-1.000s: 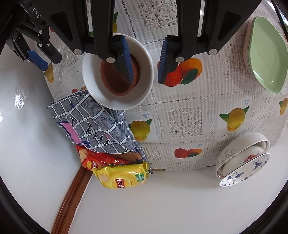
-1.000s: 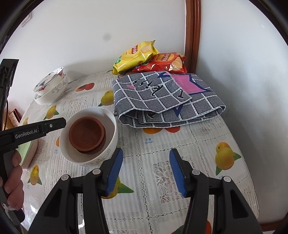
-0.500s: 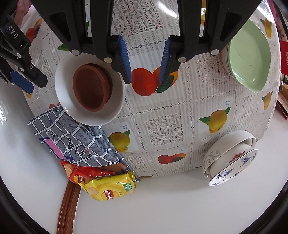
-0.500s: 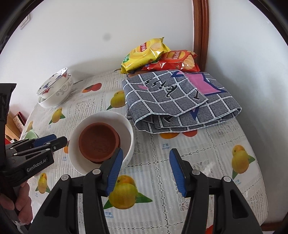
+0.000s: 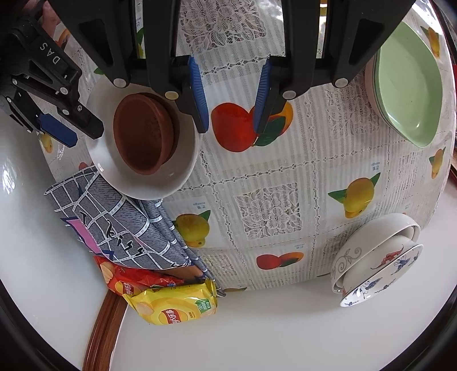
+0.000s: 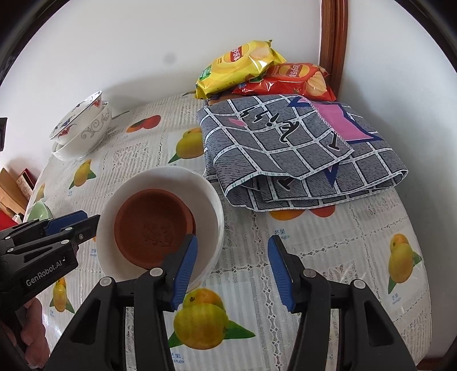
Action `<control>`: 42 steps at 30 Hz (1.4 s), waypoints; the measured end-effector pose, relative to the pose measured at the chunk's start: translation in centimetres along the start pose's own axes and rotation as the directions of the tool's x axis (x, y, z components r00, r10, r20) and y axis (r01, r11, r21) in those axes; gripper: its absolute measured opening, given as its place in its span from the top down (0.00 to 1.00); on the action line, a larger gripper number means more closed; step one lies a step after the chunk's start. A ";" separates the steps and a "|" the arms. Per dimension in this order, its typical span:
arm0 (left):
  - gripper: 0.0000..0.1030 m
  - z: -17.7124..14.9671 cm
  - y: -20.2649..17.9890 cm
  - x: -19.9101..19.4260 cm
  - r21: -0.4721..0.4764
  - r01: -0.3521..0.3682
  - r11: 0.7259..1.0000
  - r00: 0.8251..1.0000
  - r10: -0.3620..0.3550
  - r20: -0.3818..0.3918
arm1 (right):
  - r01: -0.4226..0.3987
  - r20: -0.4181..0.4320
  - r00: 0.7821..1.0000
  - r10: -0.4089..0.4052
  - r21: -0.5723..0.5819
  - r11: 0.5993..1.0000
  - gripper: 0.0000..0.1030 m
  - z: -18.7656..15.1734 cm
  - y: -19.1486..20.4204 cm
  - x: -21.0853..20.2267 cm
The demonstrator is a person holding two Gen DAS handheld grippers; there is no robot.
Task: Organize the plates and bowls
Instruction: 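Move both tools to the white bowl rim and close both on it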
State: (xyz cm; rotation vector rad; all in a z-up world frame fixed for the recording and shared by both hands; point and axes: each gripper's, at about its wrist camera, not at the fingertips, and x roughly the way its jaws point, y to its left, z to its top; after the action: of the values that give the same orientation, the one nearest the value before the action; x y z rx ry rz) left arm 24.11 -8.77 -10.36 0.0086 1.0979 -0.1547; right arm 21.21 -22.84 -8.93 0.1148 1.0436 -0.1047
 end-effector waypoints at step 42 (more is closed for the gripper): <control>0.70 0.3 -0.2 2.4 -0.056 0.167 0.984 0.984 -0.170 -0.051 | 0.010 -0.038 0.999 -0.010 -0.008 1.000 0.50 0.3 -0.5 1.4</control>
State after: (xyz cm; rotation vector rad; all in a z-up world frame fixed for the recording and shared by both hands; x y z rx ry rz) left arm 25.43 -9.24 -12.35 -0.1275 1.1575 -0.2796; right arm 22.08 -23.43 -10.01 0.1050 1.0823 -0.1084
